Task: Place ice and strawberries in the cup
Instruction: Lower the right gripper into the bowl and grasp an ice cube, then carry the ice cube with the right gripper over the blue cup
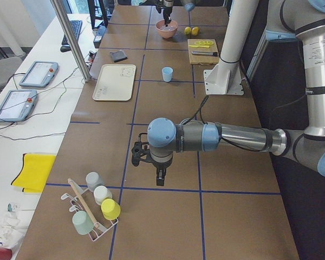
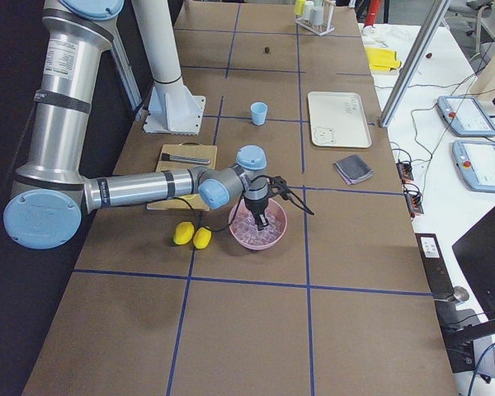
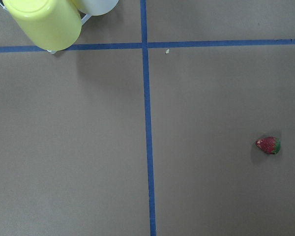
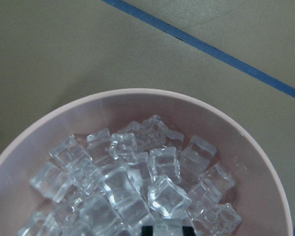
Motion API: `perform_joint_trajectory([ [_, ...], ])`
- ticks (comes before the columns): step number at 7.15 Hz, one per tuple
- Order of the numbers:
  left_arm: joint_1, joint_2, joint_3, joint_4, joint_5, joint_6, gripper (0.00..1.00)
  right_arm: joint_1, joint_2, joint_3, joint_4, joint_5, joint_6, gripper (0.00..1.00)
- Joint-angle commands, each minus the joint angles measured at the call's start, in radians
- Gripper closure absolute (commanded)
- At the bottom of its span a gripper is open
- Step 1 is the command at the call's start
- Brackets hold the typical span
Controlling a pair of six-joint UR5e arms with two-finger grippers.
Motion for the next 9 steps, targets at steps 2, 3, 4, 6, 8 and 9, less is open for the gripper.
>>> perform_joint_trajectory([
  [2, 0.0, 0.0, 0.0, 0.0, 0.0, 0.0, 0.0, 0.042, -0.008, 0.058, -0.005, 0.006, -0.002, 0.96],
  [3, 0.0, 0.0, 0.0, 0.0, 0.0, 0.0, 0.0, 0.081, -0.009, 0.09, -0.008, 0.015, -0.001, 0.97],
  [4, 0.0, 0.0, -0.002, 0.0, 0.0, 0.0, 0.0, 0.096, -0.008, 0.127, -0.02, 0.027, 0.005, 0.97],
  [6, 0.0, 0.0, -0.002, 0.0, 0.0, 0.0, 0.0, 0.131, 0.041, 0.132, -0.034, 0.098, 0.054, 0.98],
  [8, 0.0, 0.0, -0.002, -0.002, 0.0, 0.0, 0.0, 0.088, 0.192, 0.142, -0.13, 0.098, 0.253, 0.98],
  [9, 0.0, 0.0, -0.017, -0.002, 0.0, 0.0, 0.0, 0.046, 0.262, 0.142, -0.19, 0.086, 0.342, 0.98],
])
